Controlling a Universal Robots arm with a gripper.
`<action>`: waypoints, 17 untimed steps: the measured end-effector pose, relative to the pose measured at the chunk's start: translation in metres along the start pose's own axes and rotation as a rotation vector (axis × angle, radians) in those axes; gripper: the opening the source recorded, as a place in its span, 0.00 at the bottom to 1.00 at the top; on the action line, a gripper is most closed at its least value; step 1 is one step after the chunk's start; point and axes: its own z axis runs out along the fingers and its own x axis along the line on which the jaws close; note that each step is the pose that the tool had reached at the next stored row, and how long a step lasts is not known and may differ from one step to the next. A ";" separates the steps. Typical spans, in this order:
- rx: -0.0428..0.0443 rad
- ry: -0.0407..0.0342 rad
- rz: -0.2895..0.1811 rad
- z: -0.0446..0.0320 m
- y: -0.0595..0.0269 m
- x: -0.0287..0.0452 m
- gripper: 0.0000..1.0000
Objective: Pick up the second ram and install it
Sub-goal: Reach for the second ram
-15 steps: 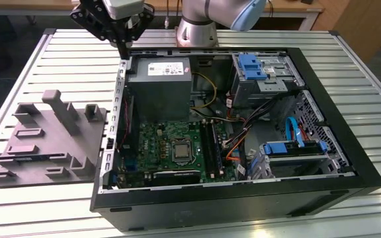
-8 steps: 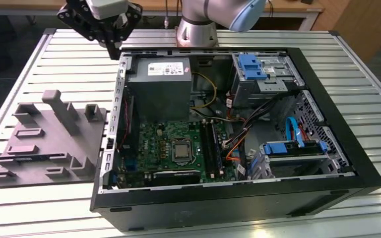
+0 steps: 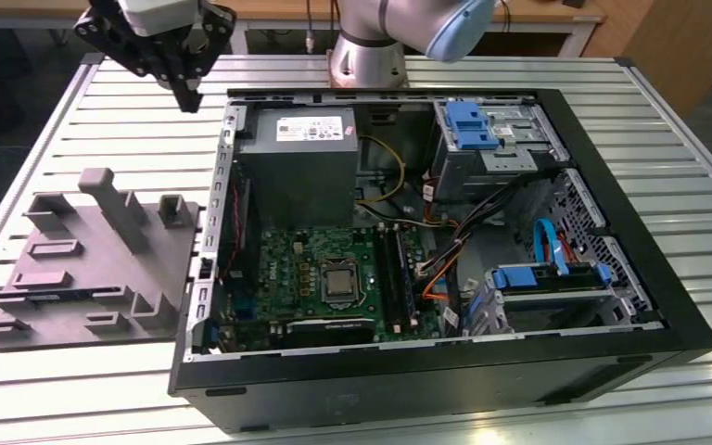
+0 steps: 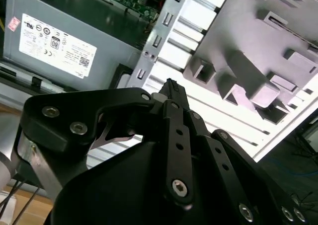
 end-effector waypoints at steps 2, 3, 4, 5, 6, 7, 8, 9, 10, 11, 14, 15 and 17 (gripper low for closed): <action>-0.0001 -0.0020 0.000 -0.0004 -0.0006 0.0076 0.10; -0.0001 -0.0030 0.000 -0.0007 -0.0009 0.0117 0.10; -0.0002 -0.0041 0.000 -0.0009 -0.0012 0.0156 0.10; -0.0003 -0.0051 0.000 -0.0010 -0.0014 0.0194 0.10; -0.0004 -0.0061 0.000 -0.0012 -0.0017 0.0232 0.10; -0.0005 -0.0070 0.000 -0.0014 -0.0020 0.0270 0.10; -0.0005 -0.0079 -0.001 -0.0017 -0.0023 0.0310 0.10; -0.0005 -0.0088 -0.001 -0.0019 -0.0026 0.0349 0.10; -0.0006 -0.0096 0.000 -0.0021 -0.0029 0.0388 0.10; -0.0008 -0.0107 0.000 -0.0022 -0.0032 0.0428 0.10; -0.0009 -0.0131 -0.001 -0.0029 -0.0041 0.0545 0.10; -0.0010 -0.0139 -0.001 -0.0031 -0.0044 0.0582 0.10; -0.0011 -0.0156 -0.001 -0.0034 -0.0049 0.0657 0.10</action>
